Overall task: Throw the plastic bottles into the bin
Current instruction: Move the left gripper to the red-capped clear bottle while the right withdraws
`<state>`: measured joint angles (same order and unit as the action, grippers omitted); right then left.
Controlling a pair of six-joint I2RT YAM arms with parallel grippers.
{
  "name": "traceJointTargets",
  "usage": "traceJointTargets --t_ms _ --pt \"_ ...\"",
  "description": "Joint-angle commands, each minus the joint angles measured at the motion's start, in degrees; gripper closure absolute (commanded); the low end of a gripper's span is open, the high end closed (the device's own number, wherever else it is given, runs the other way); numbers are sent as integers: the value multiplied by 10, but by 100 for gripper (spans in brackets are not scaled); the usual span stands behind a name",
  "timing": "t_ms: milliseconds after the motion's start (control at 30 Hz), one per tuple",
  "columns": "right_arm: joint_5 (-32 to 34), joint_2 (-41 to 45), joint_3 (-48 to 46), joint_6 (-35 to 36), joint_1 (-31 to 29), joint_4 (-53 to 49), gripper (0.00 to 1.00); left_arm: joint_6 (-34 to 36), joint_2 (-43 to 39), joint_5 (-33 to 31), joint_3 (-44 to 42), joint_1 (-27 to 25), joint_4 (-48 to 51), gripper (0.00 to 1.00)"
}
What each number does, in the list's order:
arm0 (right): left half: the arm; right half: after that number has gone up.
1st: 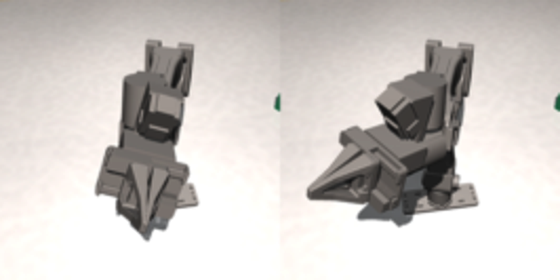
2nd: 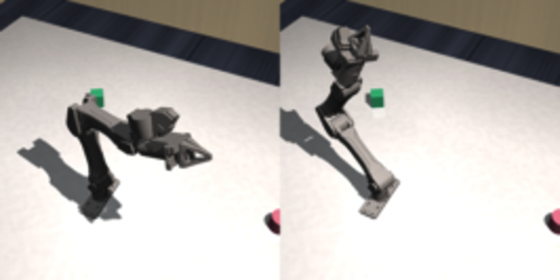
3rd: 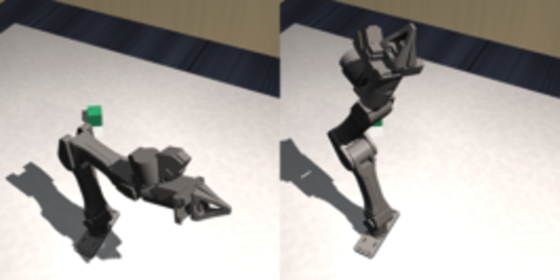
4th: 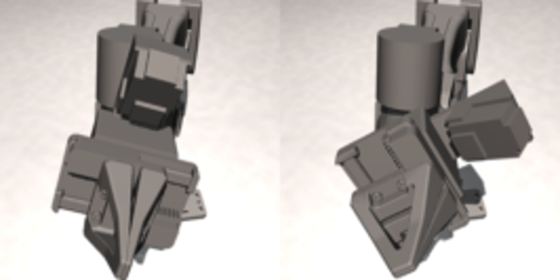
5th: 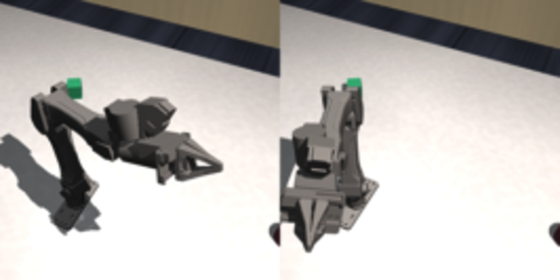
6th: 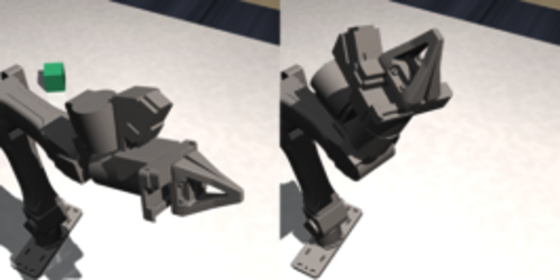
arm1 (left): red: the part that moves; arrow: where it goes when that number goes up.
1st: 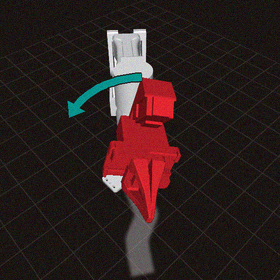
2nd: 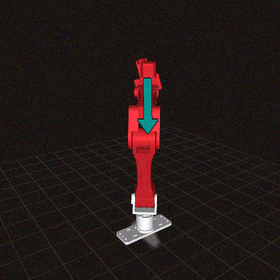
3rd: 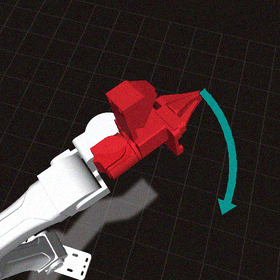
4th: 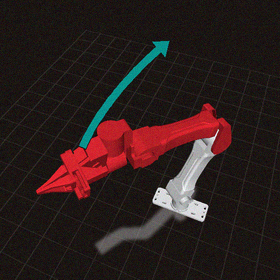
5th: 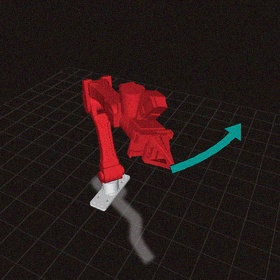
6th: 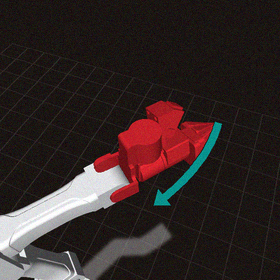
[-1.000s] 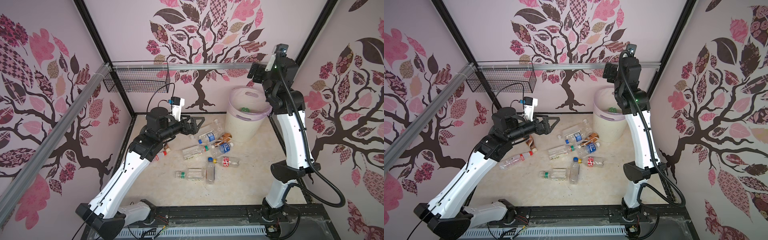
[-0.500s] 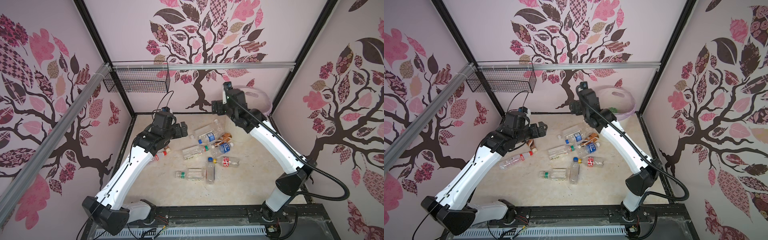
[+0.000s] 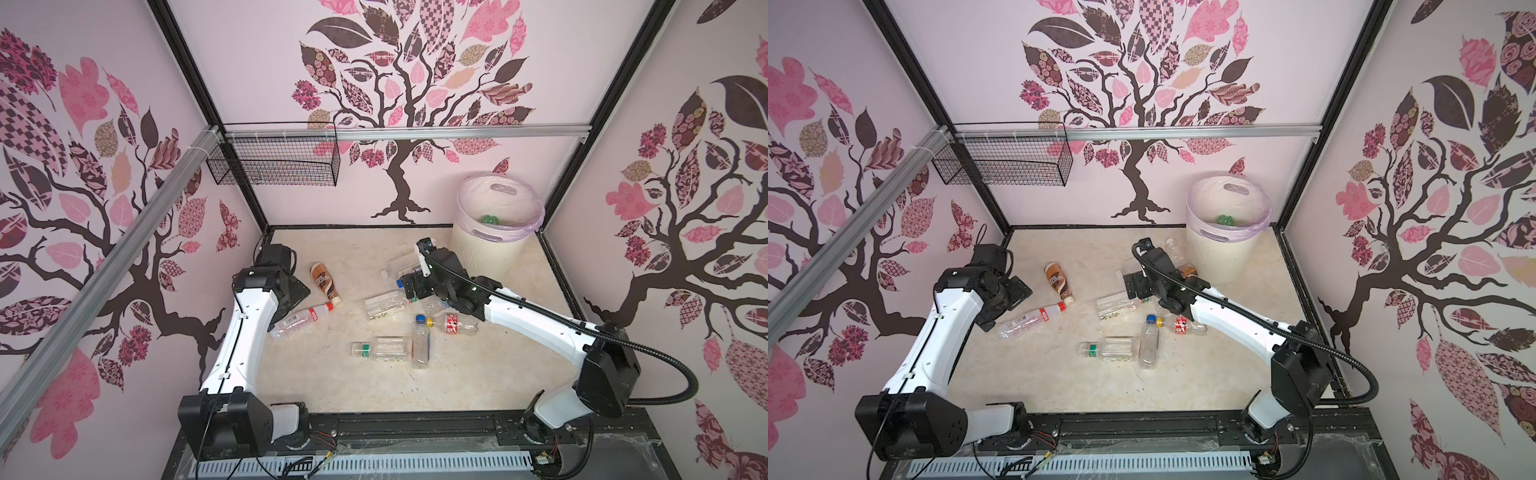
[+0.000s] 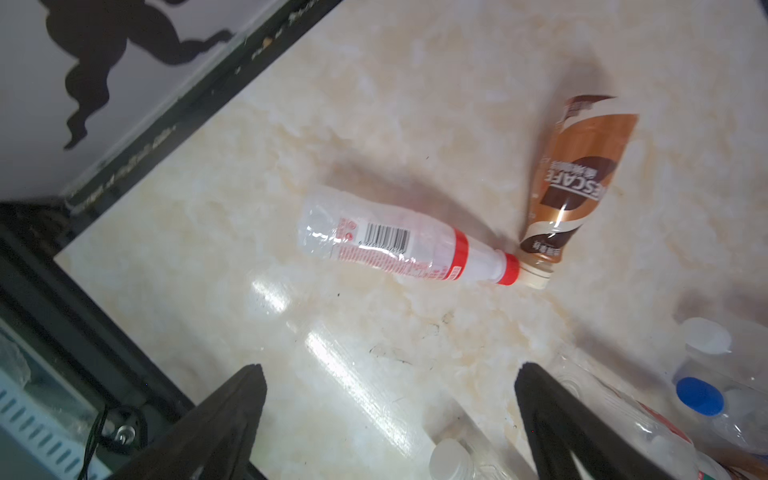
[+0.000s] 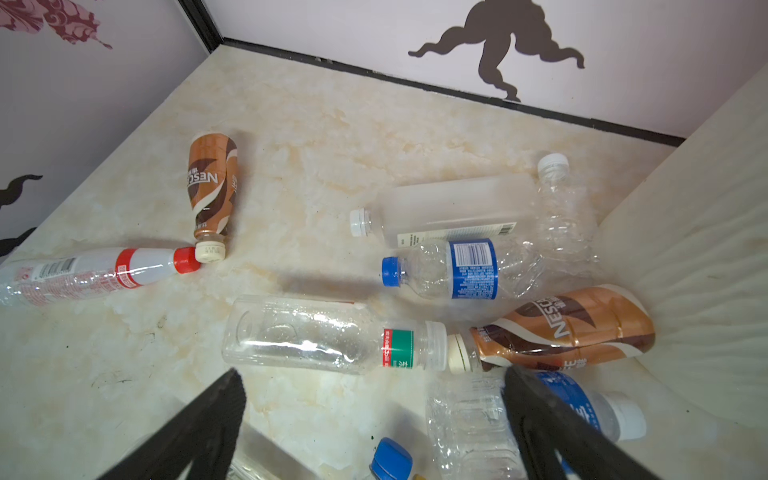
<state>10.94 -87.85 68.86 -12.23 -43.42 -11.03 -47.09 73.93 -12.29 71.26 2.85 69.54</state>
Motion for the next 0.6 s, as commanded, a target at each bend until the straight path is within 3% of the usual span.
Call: traceJointTargets --t_ms 0,233,567 --pt "-23 43 -23 7 1 46 1 -89 -11 34 -33 4 12 2" --pt "-66 65 -71 6 1 74 1 -219 22 92 -94 14 5 2" --pt "-84 94 -83 -1 0 82 0 -279 80 76 -99 30 -34 2"
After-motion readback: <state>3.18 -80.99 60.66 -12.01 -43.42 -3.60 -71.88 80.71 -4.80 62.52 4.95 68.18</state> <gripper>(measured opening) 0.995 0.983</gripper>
